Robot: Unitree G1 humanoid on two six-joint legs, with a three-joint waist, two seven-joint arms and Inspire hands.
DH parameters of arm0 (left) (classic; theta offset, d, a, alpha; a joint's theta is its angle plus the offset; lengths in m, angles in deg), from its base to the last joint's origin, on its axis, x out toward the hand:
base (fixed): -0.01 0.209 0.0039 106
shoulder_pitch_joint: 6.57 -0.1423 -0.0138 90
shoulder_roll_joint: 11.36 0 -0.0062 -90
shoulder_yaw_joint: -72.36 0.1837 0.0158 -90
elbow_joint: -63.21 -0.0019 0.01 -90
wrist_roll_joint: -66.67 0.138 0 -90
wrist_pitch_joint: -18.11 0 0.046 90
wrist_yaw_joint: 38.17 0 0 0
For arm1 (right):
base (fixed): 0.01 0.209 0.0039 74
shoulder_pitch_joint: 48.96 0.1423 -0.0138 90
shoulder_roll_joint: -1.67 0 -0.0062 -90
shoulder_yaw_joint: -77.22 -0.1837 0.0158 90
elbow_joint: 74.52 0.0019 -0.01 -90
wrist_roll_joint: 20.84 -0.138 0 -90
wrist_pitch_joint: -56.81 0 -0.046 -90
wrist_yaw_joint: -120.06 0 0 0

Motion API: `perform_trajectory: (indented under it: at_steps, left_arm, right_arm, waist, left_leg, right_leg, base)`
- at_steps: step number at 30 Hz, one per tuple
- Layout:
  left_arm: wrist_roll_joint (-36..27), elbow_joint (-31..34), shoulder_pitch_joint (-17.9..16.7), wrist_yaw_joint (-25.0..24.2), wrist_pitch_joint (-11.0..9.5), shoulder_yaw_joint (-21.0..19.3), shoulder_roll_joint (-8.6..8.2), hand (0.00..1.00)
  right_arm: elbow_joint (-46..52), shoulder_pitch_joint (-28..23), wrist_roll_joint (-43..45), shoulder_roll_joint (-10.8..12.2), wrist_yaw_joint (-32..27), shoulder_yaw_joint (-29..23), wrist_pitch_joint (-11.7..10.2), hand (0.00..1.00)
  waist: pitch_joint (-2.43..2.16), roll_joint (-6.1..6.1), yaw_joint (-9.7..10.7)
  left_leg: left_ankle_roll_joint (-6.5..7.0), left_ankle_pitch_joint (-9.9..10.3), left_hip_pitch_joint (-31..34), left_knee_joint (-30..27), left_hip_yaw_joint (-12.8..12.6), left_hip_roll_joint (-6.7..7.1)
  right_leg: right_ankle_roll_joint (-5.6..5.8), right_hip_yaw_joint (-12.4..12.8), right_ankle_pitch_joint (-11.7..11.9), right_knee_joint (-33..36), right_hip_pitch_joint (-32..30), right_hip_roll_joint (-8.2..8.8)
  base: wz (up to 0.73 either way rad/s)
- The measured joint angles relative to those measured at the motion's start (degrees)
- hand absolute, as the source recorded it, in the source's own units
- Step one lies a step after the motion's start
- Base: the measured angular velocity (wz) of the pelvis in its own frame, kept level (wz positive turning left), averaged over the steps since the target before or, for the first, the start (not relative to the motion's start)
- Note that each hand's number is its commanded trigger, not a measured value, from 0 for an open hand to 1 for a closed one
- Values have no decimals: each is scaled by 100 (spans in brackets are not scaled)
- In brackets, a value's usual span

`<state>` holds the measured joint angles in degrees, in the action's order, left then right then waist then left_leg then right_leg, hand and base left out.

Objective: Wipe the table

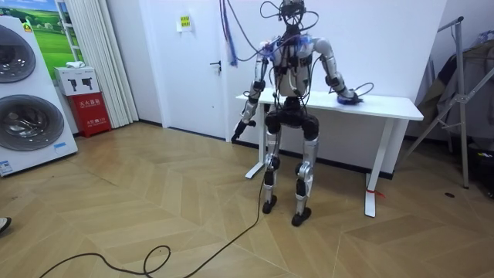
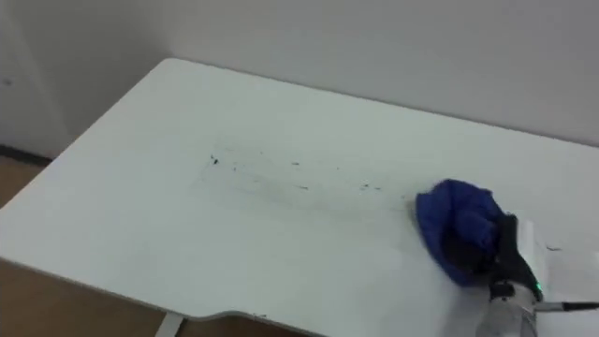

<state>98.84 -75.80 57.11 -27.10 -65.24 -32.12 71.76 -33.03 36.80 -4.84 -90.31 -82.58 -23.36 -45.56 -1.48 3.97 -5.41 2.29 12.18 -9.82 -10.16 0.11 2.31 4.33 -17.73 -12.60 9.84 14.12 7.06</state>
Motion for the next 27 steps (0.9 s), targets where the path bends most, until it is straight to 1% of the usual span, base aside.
perform_trajectory:
  at_steps: [1,2,3,4,5,6,7,8,9,10,11,12,13,14,15,16,17,18,19,20,21,22,23,24,25,26,27]
  left_arm:
    - [-2,-1,37,9,0,3,0,0]
    - [-1,-2,62,13,0,3,-1,0]
    - [0,-3,108,55,0,21,-16,0]
    - [-1,-1,125,96,0,26,-30,0]
    - [-23,-6,181,143,1,53,-50,0]
    - [-33,-39,289,214,10,166,-66,0]
    - [-48,-65,303,240,23,238,-74,0]
    - [-73,-124,371,242,52,409,-73,0]
    - [-77,-182,402,243,61,498,-76,0]
    - [-78,-220,459,243,81,554,-72,0]
    - [-48,-343,492,232,111,656,-73,0]
    - [-43,-431,566,226,158,789,-75,0]
    - [-44,-449,576,225,171,867,-77,0]
    - [-37,-460,572,214,180,984,-76,0]
    - [-38,-458,556,170,199,1026,-53,0]
    - [-40,-451,555,155,207,1031,-43,0]
    - [-59,-359,552,91,240,1049,-24,0]
    - [-61,-272,467,39,273,1092,9,0]
    - [-105,-252,386,-40,293,1153,55,0]
    - [-125,-235,341,-64,302,1151,64,0]
    - [-153,-218,268,-80,319,1112,68,0]
    - [-163,-198,239,-86,326,1101,73,0]
    - [-180,-195,238,-95,325,1091,79,0]
    - [-149,-184,284,-122,287,1076,77,0]
    - [-113,-167,304,-130,264,1074,78,0]
    - [25,-147,367,-138,192,1050,88,0]
    - [314,-123,478,-159,143,965,87,0]
  right_arm:
    - [-2,-108,-50,-54,-57,-30,0,100]
    - [-4,-148,-70,-70,-82,-47,0,100]
    - [-35,-167,-102,-86,-114,-35,7,100]
    - [-34,-158,-107,-79,-114,-13,33,100]
    - [-31,-102,-106,-35,-123,27,120,100]
    - [-14,66,-101,41,-130,64,306,100]
    - [-14,160,-100,36,-130,102,414,100]
    - [15,320,-106,81,-131,285,629,100]
    - [36,559,-107,85,-101,482,861,100]
    - [37,707,-105,107,-74,597,1001,100]
    - [35,1015,0,133,44,890,1266,100]
    - [38,1326,148,167,223,1215,1402,100]
    - [38,1503,237,180,324,1401,1452,100]
    - [43,1826,394,232,518,1679,1497,100]
    - [127,2048,631,326,716,1887,1496,100]
    - [219,2105,700,351,794,1966,1493,100]
    - [339,2212,763,358,928,2112,1477,100]
    - [353,2312,768,357,1032,2220,1444,100]
    - [351,2333,753,353,1046,2267,1425,100]
    - [352,2319,754,338,1034,2286,1399,100]
    - [358,2162,724,304,961,2261,1263,100]
    - [367,2063,719,303,916,2224,1167,100]
    - [341,1841,652,309,765,2135,908,100]
    - [327,1583,622,309,584,1987,651,100]
    - [325,1466,591,309,495,1920,556,100]
    - [284,1225,450,310,318,1736,375,100]
    - [278,925,343,303,112,1473,248,100]
  waist:
    - [-8,-12,74]
    - [-11,-18,94]
    - [-23,-48,68]
    - [-26,-54,57]
    - [-26,-59,53]
    - [-21,-68,11]
    - [-19,-79,-15]
    - [-16,-112,-171]
    - [-11,-121,-318]
    - [-6,-124,-374]
    - [-1,-123,-504]
    - [22,-120,-620]
    - [61,-126,-671]
    - [139,-148,-792]
    - [172,-122,-859]
    - [200,-109,-897]
    - [238,-75,-920]
    - [247,-59,-921]
    - [245,-56,-923]
    - [244,-55,-921]
    - [238,-46,-878]
    - [227,-30,-825]
    - [211,-10,-704]
    - [200,-23,-607]
    - [192,-35,-540]
    - [189,-51,-418]
    - [181,-54,-401]
  left_leg:
    - [12,37,-1,-63,-51,-7]
    - [17,47,-2,-79,-86,-16]
    - [17,64,-35,-90,-175,-50]
    - [14,71,-57,-87,-215,-62]
    - [14,73,-100,-82,-267,-73]
    - [14,73,-140,-74,-330,-88]
    - [13,73,-153,-73,-379,-104]
    - [-5,83,-183,-64,-533,-165]
    - [-37,96,-181,-66,-690,-243]
    - [-58,95,-177,-66,-765,-285]
    - [-84,96,-136,-67,-820,-336]
    - [-129,97,-75,-65,-841,-364]
    - [-140,89,-67,-60,-839,-369]
    - [-149,79,-59,-51,-778,-368]
    - [-179,57,19,-51,-749,-372]
    - [-190,41,46,-47,-721,-375]
    - [-184,2,89,-37,-656,-370]
    - [-189,-20,132,-33,-537,-358]
    - [-194,-65,155,-28,-463,-345]
    - [-192,-69,165,-17,-452,-347]
    - [-194,-68,192,-22,-406,-353]
    - [-194,-68,210,-29,-375,-352]
    - [-196,-65,208,-33,-328,-344]
    - [-187,-53,196,-72,-311,-339]
    - [-182,-50,180,-78,-312,-336]
    - [-171,-44,130,-78,-346,-328]
    - [-115,-6,81,-114,-527,-349]
  right_leg:
    - [23,46,19,19,4,-1]
    - [29,48,35,19,5,-3]
    - [26,51,99,6,5,-24]
    - [24,42,114,2,8,-33]
    - [17,69,132,-3,31,-41]
    - [8,146,145,1,30,-55]
    - [2,208,158,1,19,-72]
    - [-33,339,214,3,-35,-122]
    - [-77,370,275,6,-109,-176]
    - [-102,365,314,6,-147,-214]
    - [-165,357,370,9,-238,-258]
    - [-216,361,409,41,-349,-296]
    - [-234,367,420,80,-410,-315]
    - [-283,364,449,83,-461,-363]
    - [-312,343,454,77,-530,-395]
    - [-329,333,444,75,-558,-405]
    - [-355,314,412,76,-621,-413]
    - [-356,208,388,56,-631,-406]
    - [-349,164,372,24,-629,-399]
    - [-352,123,366,4,-625,-400]
    - [-353,31,360,-11,-620,-397]
    - [-347,8,348,0,-620,-392]
    - [-324,-53,313,26,-594,-371]
    - [-299,-120,292,107,-571,-328]
    - [-283,-135,282,169,-562,-304]
    - [-254,-119,219,346,-578,-271]
    - [-218,-94,101,647,-659,-141]
  base:
    - [-29]
    - [-30]
    - [-30]
    - [-35]
    - [-31]
    - [-29]
    - [-46]
    - [-69]
    - [-75]
    - [-77]
    - [-64]
    - [-61]
    - [-50]
    - [-31]
    - [-15]
    - [15]
    - [39]
    - [50]
    - [44]
    - [27]
    - [18]
    - [30]
    - [38]
    - [39]
    - [36]
    - [23]
    - [11]
